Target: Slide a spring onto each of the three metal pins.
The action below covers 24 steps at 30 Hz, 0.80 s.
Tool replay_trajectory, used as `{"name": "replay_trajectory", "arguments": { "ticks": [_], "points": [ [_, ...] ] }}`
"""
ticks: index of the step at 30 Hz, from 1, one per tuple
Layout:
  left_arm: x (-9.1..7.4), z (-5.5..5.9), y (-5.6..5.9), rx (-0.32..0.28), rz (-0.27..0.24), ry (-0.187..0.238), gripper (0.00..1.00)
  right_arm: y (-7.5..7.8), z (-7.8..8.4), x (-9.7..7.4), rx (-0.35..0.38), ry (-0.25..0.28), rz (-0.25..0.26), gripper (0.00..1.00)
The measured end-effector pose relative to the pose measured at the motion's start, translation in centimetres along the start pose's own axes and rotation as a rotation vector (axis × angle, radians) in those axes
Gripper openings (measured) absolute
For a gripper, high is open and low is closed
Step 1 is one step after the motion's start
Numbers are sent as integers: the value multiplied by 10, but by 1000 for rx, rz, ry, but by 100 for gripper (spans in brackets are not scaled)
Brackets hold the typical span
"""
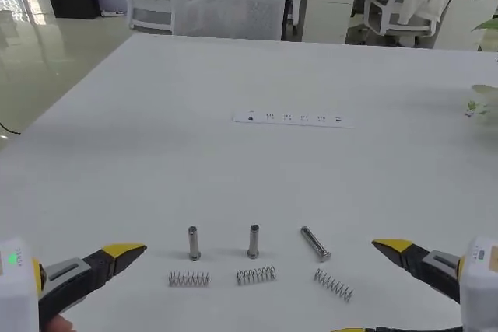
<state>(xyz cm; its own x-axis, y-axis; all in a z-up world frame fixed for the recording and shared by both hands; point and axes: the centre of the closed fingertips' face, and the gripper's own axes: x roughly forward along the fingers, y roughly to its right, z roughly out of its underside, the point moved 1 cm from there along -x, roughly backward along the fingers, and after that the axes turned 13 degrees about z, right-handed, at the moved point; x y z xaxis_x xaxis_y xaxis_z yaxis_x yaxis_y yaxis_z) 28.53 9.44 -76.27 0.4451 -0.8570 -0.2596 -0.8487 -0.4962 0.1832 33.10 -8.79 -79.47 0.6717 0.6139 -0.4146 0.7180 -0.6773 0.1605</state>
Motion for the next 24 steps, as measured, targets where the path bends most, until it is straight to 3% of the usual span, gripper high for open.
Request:
{"name": "replay_trajectory", "arguments": {
  "ticks": [16,20,22,24],
  "points": [
    [-4,-4,-11,13,27,9,90,-1,-6,2,5,-6,45,85],
    [-6,-5,-18,13,31,14,90,-3,-7,6,11,-11,54,85],
    [-5,-1,-15,-16,49,21,91,-3,-5,7,4,-25,55,85],
    [-3,0,-13,6,61,15,91,0,-4,7,11,-28,71,85]
  ]
}}
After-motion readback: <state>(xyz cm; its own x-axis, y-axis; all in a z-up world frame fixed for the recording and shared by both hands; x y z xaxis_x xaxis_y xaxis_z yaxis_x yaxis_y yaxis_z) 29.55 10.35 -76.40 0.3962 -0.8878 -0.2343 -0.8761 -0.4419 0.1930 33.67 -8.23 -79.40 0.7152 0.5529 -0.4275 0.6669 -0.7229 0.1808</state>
